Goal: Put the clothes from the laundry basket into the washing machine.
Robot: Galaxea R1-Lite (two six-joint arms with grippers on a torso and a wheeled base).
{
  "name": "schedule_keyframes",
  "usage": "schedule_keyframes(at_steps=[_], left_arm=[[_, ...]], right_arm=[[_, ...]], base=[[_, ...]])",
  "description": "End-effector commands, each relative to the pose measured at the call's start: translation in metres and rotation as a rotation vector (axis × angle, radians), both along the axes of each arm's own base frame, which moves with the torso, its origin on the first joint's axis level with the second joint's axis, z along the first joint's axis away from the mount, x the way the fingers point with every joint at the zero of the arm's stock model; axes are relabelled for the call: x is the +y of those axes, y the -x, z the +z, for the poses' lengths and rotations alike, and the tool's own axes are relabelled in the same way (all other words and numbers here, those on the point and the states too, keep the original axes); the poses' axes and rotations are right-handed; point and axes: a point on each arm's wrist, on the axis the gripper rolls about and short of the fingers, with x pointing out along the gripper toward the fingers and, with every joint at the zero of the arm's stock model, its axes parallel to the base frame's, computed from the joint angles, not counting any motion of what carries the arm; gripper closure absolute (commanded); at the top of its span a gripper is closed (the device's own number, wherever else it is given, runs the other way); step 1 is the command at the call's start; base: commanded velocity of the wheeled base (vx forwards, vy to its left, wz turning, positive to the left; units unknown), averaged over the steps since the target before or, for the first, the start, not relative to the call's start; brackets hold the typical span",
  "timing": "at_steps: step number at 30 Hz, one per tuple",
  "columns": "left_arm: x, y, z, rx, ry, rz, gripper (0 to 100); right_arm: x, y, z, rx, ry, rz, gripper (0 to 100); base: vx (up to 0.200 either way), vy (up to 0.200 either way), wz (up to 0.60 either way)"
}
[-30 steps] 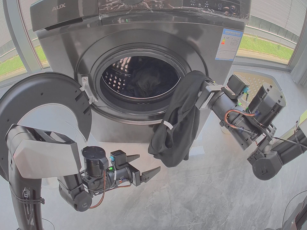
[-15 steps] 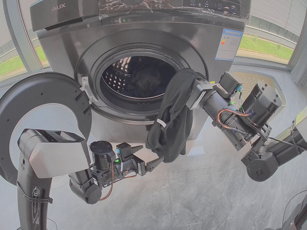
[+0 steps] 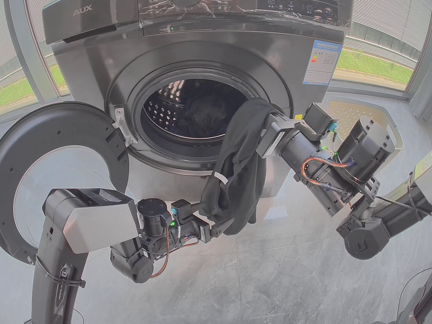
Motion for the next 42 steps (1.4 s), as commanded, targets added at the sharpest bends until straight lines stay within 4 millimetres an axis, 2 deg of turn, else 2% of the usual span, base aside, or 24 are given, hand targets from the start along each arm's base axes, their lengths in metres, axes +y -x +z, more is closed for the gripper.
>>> schedule_keyframes(at_steps=[1,10,11,21,24,25,29,31,37,40,41,42], left_arm=[[-0.004,-0.008,-0.012,0.001,0.001,0.003,0],[-0.007,-0.027,-0.01,-0.056,0.03,0.066,0],[-0.008,-0.028,-0.01,-0.058,0.03,0.069,100],[-0.01,-0.039,0.0,-0.105,0.068,0.111,100],[-0.005,-0.042,0.01,-0.127,0.08,0.132,100],[-0.001,-0.041,0.022,-0.145,0.089,0.138,100],[0.013,-0.031,0.045,-0.152,0.092,0.156,100],[0.028,-0.013,0.066,-0.154,0.083,0.167,100],[0.055,0.035,0.106,-0.157,0.074,0.176,100],[0.064,0.055,0.131,-0.201,0.099,0.177,100],[0.064,0.055,0.131,-0.201,0.099,0.177,100],[0.069,0.065,0.149,-0.238,0.132,0.178,100]], right_arm=[[0.001,-0.001,-0.002,0.006,0.005,0.001,100],[0.004,0.003,-0.004,0.01,0.008,0.014,100],[0.005,0.003,-0.004,0.01,0.008,0.015,100],[0.004,0.005,-0.007,0.012,0.007,0.014,100],[0.002,0.005,-0.009,0.021,0.013,0.015,100],[0.001,0.006,-0.011,0.027,0.019,0.013,100],[-0.005,0.007,-0.016,0.04,0.026,0.002,100],[-0.011,0.009,-0.024,0.062,0.039,-0.006,100],[-0.028,0.008,-0.038,0.093,0.051,-0.042,100],[-0.031,0.008,-0.042,0.106,0.062,-0.053,100],[-0.031,0.008,-0.042,0.106,0.062,-0.053,100],[-0.034,0.008,-0.042,0.11,0.063,-0.063,100]], base=[[0.0,0.0,0.0],[0.0,0.0,0.0],[0.0,0.0,0.0],[0.0,0.0,0.0],[0.0,0.0,0.0],[0.0,0.0,0.0],[0.0,0.0,0.0],[0.0,0.0,0.0],[0.0,0.0,0.0],[0.0,0.0,0.0],[0.0,0.0,0.0],[0.0,0.0,0.0]])
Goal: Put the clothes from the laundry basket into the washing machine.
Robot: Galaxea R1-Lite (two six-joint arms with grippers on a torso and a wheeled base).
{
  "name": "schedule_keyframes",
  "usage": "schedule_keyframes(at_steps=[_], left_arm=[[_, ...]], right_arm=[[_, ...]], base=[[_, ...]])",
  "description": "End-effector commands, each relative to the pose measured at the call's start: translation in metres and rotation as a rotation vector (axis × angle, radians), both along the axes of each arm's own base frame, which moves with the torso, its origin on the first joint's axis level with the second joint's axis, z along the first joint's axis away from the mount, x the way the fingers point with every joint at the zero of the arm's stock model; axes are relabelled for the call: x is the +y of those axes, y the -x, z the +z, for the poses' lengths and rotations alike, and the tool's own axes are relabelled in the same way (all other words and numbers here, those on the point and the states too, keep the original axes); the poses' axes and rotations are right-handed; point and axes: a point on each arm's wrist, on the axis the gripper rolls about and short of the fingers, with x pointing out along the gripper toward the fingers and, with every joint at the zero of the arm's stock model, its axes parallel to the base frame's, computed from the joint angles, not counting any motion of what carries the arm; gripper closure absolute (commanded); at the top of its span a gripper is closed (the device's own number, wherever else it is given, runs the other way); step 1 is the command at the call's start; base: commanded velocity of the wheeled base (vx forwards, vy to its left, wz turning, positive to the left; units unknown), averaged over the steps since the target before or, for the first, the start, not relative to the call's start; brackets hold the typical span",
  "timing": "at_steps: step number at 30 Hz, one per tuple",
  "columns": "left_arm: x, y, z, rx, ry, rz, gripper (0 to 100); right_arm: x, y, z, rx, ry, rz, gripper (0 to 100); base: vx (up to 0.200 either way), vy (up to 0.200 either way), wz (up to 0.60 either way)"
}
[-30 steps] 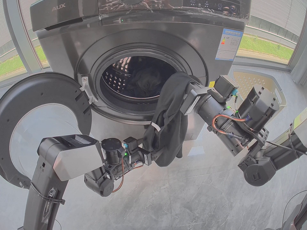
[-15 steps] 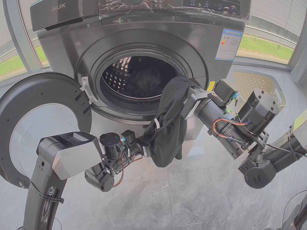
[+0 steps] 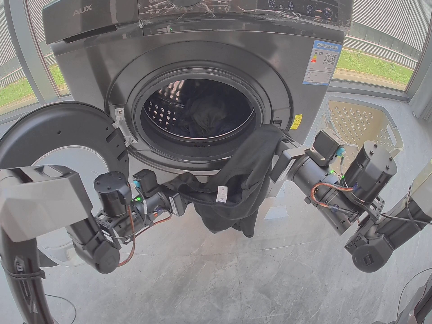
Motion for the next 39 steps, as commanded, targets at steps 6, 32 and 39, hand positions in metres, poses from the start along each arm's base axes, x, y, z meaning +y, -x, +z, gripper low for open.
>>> schedule_keyframes(at_steps=[6,32,39], left_arm=[[0.035,0.07,0.101,-0.222,0.109,0.013,100],[0.06,0.067,0.136,-0.35,0.152,0.101,100],[0.06,0.067,0.137,-0.352,0.152,0.102,100]], right_arm=[[-0.025,-0.004,-0.01,0.042,0.03,-0.075,100],[-0.05,-0.002,0.02,-0.043,-0.021,-0.144,100],[-0.05,-0.001,0.021,-0.045,-0.021,-0.143,100]], base=[[0.0,0.0,0.0],[0.0,0.0,0.0],[0.0,0.0,0.0]])
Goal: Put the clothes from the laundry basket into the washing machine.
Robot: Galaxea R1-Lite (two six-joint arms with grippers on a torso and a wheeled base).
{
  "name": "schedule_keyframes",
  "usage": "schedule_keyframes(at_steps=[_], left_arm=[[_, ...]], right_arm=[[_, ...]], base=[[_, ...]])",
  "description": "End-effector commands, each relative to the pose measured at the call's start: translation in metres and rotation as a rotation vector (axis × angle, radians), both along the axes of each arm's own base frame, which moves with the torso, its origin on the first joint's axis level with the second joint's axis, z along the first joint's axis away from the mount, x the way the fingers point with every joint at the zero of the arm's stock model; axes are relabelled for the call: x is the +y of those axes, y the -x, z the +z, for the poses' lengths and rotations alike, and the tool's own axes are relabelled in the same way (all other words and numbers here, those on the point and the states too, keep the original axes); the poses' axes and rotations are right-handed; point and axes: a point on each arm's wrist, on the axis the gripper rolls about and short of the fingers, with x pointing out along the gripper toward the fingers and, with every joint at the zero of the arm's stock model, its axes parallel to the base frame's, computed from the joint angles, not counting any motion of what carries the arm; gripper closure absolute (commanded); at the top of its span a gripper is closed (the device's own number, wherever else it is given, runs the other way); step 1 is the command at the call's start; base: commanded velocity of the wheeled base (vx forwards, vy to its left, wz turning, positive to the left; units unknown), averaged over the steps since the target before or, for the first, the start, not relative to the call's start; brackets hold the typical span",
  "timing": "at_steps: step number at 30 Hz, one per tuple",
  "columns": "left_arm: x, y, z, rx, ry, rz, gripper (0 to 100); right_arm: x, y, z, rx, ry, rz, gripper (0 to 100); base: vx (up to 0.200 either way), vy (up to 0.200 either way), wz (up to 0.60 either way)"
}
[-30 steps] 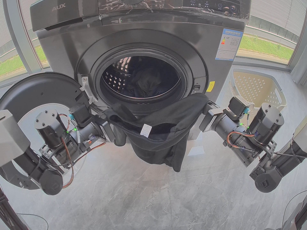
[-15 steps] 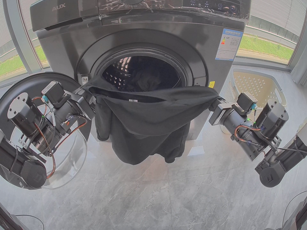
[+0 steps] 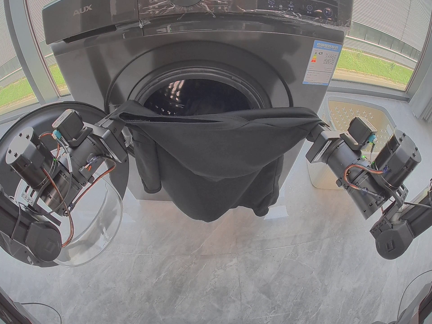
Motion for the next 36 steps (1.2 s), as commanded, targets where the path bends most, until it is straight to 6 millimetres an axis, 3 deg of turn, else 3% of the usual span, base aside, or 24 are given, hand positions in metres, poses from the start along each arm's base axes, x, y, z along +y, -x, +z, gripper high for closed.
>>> schedule_keyframes(at_steps=[1,21,30,36], left_arm=[[0.0,0.0,0.0,-0.001,0.001,0.001,100],[-0.005,0.0,-0.003,0.008,-0.008,-0.023,100],[-0.042,0.0,-0.01,0.026,-0.035,-0.171,100],[-0.056,-0.002,-0.016,0.039,-0.046,-0.208,100]], right_arm=[[-0.001,0.002,0.002,-0.005,-0.004,0.001,100],[0.0,0.005,0.003,-0.006,-0.006,0.009,100],[0.027,0.004,-0.039,0.113,0.057,0.082,100],[0.03,0.002,-0.048,0.143,0.077,0.085,100]], base=[[0.0,0.0,0.0],[0.0,0.0,0.0],[0.0,0.0,0.0],[0.0,0.0,0.0]])
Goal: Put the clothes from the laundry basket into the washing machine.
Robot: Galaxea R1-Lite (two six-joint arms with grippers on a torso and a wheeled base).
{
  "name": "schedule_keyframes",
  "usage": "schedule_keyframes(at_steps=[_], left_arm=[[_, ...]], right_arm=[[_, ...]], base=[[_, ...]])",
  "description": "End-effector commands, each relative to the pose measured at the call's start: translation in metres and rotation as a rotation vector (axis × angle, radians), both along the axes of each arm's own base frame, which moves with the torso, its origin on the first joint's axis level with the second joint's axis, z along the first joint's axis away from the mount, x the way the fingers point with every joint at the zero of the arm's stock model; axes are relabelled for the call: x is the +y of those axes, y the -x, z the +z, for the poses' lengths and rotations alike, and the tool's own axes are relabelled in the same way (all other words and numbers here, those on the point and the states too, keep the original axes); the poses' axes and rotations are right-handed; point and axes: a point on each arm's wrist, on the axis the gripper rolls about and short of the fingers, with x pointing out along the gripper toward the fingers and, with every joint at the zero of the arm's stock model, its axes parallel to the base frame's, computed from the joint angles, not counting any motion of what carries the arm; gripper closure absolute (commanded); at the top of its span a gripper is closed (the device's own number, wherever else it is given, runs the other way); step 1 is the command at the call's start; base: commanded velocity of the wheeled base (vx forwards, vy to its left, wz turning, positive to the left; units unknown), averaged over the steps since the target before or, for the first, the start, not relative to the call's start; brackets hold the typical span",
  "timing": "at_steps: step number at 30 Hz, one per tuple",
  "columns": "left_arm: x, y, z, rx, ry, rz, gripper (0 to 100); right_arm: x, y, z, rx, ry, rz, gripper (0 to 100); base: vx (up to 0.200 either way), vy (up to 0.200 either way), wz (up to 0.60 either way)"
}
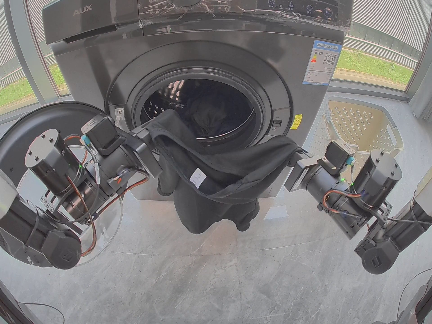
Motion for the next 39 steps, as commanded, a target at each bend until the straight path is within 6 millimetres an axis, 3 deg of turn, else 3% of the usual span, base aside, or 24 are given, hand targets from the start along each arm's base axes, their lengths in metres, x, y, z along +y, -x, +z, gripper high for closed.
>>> schedule_keyframes(at_steps=[1,11,12,15,25,29,34,39], left_arm=[[-0.012,-0.004,-0.008,0.022,-0.01,-0.029,100],[-0.014,-0.003,0.0,-0.01,0.014,-0.024,100],[-0.014,-0.004,0.0,-0.009,0.015,-0.025,100],[-0.013,-0.006,0.001,-0.013,0.017,-0.017,100],[-0.013,-0.007,0.005,-0.029,0.029,-0.015,100],[-0.014,-0.006,0.008,-0.034,0.034,-0.021,100],[-0.016,-0.002,0.011,-0.043,0.037,-0.032,100],[-0.015,0.0,0.014,-0.053,0.044,-0.033,100]], right_arm=[[0.007,-0.002,-0.015,0.043,0.03,0.013,100],[0.027,-0.003,-0.048,0.12,0.094,0.063,100],[0.031,-0.001,-0.051,0.125,0.1,0.074,0],[0.038,0.004,-0.064,0.16,0.13,0.1,0],[0.03,0.023,-0.12,0.344,0.294,0.133,0],[0.036,0.018,-0.13,0.353,0.306,0.141,0],[0.055,-0.004,-0.133,0.306,0.267,0.147,0],[0.054,-0.009,-0.157,0.356,0.308,0.137,0]], base=[[0.0,0.0,0.0],[0.0,0.0,0.0],[0.0,0.0,0.0],[0.0,0.0,0.0],[0.0,0.0,0.0],[0.0,0.0,0.0],[0.0,0.0,0.0],[0.0,0.0,0.0]])
